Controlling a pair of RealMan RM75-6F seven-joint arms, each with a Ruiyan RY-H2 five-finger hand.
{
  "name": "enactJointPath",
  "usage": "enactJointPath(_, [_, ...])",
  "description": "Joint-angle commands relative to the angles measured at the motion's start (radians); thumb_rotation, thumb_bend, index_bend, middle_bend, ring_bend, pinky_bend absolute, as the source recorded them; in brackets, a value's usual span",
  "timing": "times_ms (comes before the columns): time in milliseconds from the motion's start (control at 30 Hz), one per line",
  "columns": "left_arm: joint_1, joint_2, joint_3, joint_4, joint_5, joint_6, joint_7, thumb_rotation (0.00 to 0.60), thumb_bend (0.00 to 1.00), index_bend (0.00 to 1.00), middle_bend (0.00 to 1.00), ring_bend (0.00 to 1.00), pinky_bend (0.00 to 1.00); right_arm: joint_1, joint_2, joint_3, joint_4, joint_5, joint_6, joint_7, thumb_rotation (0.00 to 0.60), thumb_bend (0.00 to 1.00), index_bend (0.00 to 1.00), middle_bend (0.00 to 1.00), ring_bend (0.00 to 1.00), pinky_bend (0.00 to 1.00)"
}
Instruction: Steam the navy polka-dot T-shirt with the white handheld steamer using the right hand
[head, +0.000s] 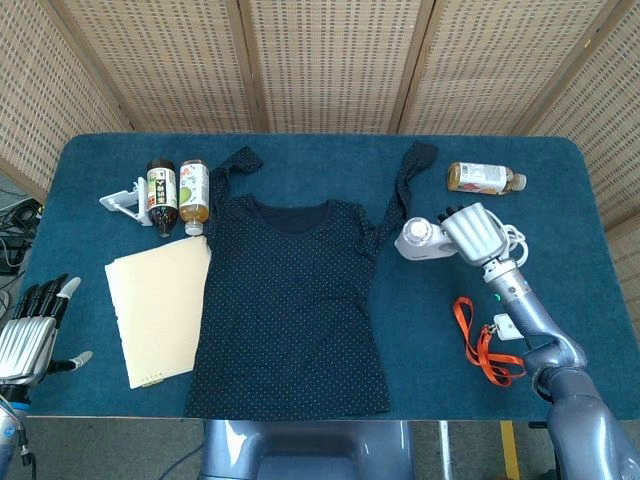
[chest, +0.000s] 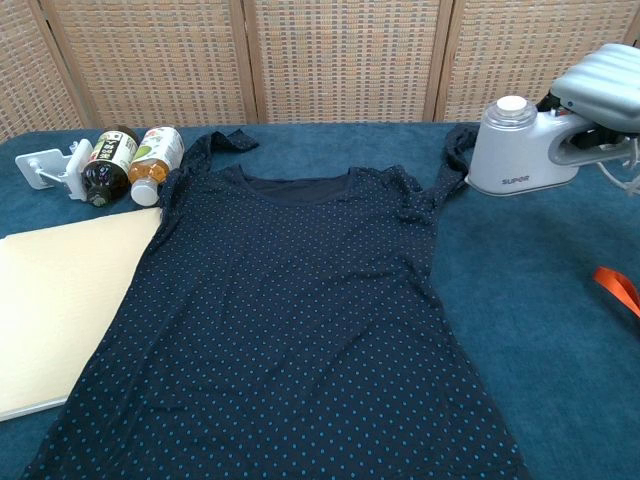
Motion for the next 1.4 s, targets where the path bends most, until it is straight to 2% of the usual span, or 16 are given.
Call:
enactJointPath(33, [0.0,0.001,-0.001,0.0,-0.003,-0.002,-0.002,0.6,0.0,0.0,0.0,0.0,0.0,-0.01,-0.03,0.016,0.044,0.033,-0.076,-0.021,0.6,0.89,0.8,0.68,0.73,0.99])
enactJointPath(67, [-0.001,0.002,-0.002,0.001,-0.005,-0.003,-0.003,0.6,0.0,0.0,0.0,0.0,0.0,-0.011,-0.042,0.019,0.053,0.042,-0.103,-0.027,0.6,0.75,0.77,0.65,0.7,0.97])
enactJointPath(167, [-0.001,0.003,-0.003,0.003,-0.011,-0.007,-0.006,0.6,0.0,0.0,0.0,0.0,0.0,-0.009,-0.066,0.026,0.074,0.058,-0.175,-0.055,0.6,0.45,0.71,0.61,0.66,0.94])
enactJointPath(233, [-0.002,0.003,-0.005,0.005,-0.017,-0.01,-0.009,0.6,0.0,0.0,0.0,0.0,0.0,-0.004,-0.082,0.03,0.082,0.067,-0.208,-0.075,0.6,0.34,0.66,0.58,0.63,0.89])
enactJointPath(300, [-0.003,0.004,-0.006,0.008,-0.022,-0.014,-0.012,0.6,0.0,0.0,0.0,0.0,0.0,0.0,-0.095,0.036,0.089,0.076,-0.225,-0.089,0.6,0.27,0.56,0.5,0.56,0.8])
enactJointPath(333, [-0.003,0.004,-0.007,0.009,-0.024,-0.016,-0.013,0.6,0.0,0.0,0.0,0.0,0.0,0.001,-0.1,0.038,0.091,0.08,-0.234,-0.095,0.6,0.22,0.48,0.42,0.48,0.7])
enactJointPath(367, [-0.005,0.004,-0.008,0.011,-0.028,-0.02,-0.015,0.6,0.0,0.0,0.0,0.0,0.0,0.004,-0.106,0.043,0.093,0.087,-0.251,-0.105,0.6,0.16,0.39,0.33,0.36,0.58])
enactJointPath(467, [-0.008,0.004,-0.009,0.015,-0.033,-0.028,-0.018,0.6,0.0,0.0,0.0,0.0,0.0,0.008,-0.113,0.054,0.092,0.102,-0.272,-0.123,0.6,0.02,0.2,0.08,0.05,0.22])
enactJointPath(533, [-0.011,0.003,-0.009,0.018,-0.033,-0.034,-0.02,0.6,0.0,0.0,0.0,0.0,0.0,0.009,-0.112,0.061,0.088,0.111,-0.267,-0.129,0.6,0.0,0.11,0.01,0.0,0.1])
enactJointPath(633, [-0.013,0.004,-0.009,0.02,-0.032,-0.038,-0.025,0.6,0.0,0.0,0.0,0.0,0.0,0.007,-0.11,0.075,0.074,0.125,-0.254,-0.125,0.6,0.0,0.03,0.0,0.0,0.06])
enactJointPath(867, [-0.007,0.013,0.0,0.012,-0.001,-0.022,-0.039,0.6,0.0,0.0,0.0,0.0,0.0,-0.018,-0.047,0.074,-0.042,0.123,-0.179,-0.112,0.6,0.0,0.0,0.0,0.0,0.0])
enactJointPath(967, [0.003,0.022,0.007,0.001,0.027,0.003,-0.049,0.6,0.0,0.0,0.0,0.0,0.0,-0.043,0.013,0.076,-0.165,0.124,-0.129,-0.136,0.6,0.0,0.0,0.0,0.0,0.0])
enactJointPath(1267, [0.036,0.046,0.041,-0.019,0.135,0.077,-0.088,0.6,0.0,0.0,0.0,0.0,0.0,-0.158,0.255,0.058,-0.676,0.135,-0.021,-0.325,0.6,0.0,0.0,0.0,0.0,0.0])
enactJointPath(1400, [0.05,0.055,0.052,-0.021,0.162,0.103,-0.109,0.6,0.0,0.0,0.0,0.0,0.0,-0.2,0.313,0.047,-0.796,0.14,0.011,-0.339,0.6,0.0,0.0,0.0,0.0,0.0])
